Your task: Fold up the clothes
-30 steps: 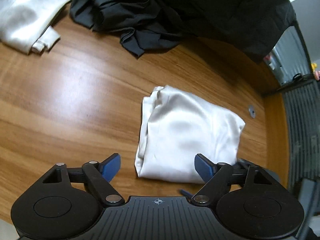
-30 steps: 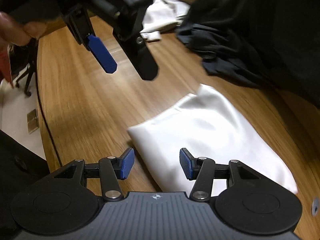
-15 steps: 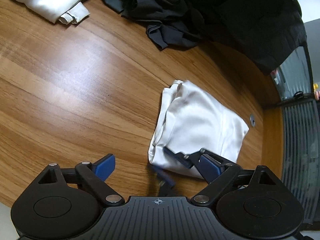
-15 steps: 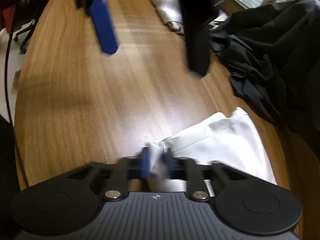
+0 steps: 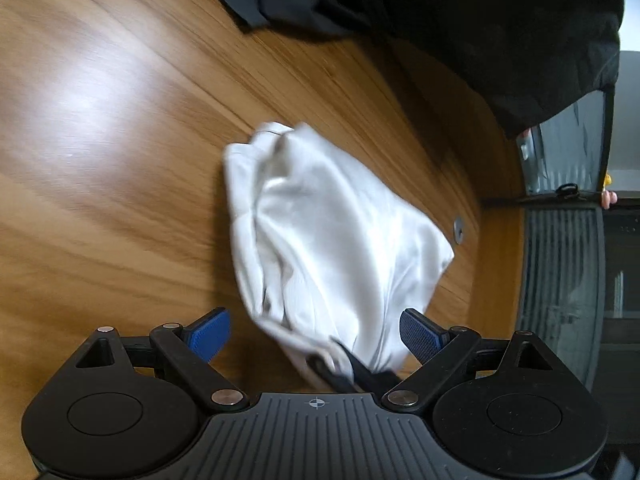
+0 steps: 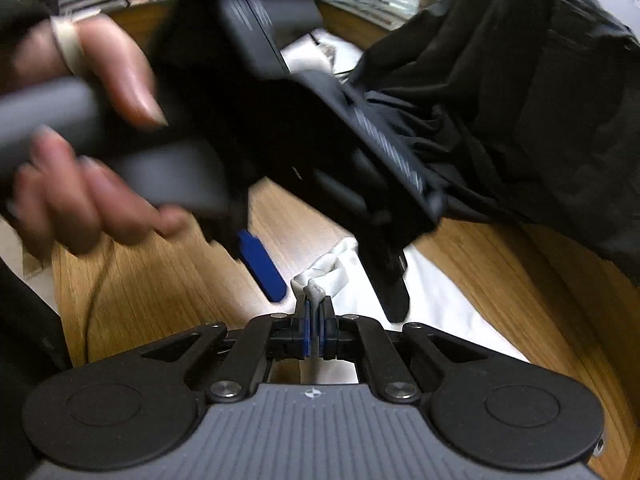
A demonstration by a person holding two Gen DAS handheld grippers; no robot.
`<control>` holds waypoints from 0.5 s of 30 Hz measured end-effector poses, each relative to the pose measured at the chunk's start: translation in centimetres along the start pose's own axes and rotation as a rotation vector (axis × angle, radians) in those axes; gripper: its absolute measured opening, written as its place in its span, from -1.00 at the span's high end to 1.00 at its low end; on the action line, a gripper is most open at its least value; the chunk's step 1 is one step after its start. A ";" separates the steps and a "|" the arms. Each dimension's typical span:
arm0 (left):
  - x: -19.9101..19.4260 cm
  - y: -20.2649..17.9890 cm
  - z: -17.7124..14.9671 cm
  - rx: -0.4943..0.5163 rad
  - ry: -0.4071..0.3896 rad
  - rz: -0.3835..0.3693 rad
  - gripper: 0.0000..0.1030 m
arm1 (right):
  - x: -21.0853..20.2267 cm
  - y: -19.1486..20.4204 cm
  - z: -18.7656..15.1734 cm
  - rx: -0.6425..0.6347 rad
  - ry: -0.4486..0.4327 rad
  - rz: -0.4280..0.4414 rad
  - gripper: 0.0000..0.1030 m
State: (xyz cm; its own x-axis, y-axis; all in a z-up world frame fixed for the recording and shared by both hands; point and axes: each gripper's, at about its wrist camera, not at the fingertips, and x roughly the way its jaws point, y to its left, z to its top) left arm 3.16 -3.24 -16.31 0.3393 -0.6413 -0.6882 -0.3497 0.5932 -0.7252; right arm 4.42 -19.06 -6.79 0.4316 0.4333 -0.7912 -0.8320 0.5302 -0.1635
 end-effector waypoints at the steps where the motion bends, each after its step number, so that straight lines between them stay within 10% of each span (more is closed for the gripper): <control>1: 0.8 -0.1 0.4 -0.005 0.017 -0.002 -0.78 | -0.4 -0.2 0.0 0.010 -0.005 -0.002 0.92; 8: 4.7 -1.1 2.5 -0.035 0.085 -0.019 -0.51 | -2.8 -0.8 -0.4 0.060 -0.032 -0.011 0.93; 15: 5.8 -3.1 3.1 0.077 0.091 0.075 0.49 | -3.1 -1.9 -0.5 0.129 -0.020 -0.009 0.92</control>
State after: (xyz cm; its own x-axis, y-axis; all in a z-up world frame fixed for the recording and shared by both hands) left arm 8.87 -7.30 -18.14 0.2330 -0.6332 -0.7381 -0.3017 0.6745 -0.6739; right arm 4.51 -21.79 -4.32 0.4469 0.4415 -0.7781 -0.7768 0.6228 -0.0928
